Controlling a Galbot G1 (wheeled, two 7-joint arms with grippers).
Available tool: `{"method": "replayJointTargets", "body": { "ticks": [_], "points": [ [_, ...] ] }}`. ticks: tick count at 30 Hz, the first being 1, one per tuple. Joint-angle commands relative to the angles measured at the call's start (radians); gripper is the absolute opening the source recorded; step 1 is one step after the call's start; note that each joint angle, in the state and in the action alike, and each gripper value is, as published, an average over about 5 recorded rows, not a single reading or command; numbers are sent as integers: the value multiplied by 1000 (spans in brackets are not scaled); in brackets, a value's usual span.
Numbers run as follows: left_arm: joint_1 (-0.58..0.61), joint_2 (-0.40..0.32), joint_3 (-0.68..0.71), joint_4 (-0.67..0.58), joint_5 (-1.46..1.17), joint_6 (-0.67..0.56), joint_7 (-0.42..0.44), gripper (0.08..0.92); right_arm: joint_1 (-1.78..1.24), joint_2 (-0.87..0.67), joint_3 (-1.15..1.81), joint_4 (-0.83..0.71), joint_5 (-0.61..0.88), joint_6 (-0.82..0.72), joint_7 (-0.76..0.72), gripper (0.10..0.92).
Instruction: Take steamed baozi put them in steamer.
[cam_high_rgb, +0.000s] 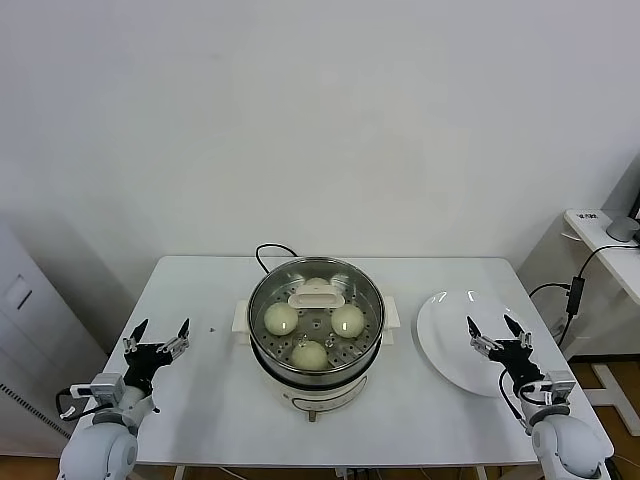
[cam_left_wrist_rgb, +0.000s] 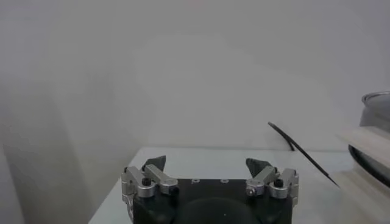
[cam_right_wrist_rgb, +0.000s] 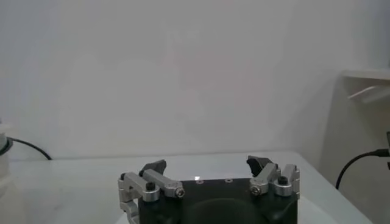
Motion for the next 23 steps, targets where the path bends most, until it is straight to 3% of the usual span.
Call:
{"method": "replayJointTargets", "body": {
  "ticks": [1,23],
  "points": [
    [3,-3,4,-1,-5,2,0,823,-4,3,7,9,-11,-9,2,823],
    [4,2,8,2,-15,18,1,823,-21,14,19,10,-42,-24,26,823]
  ]
}}
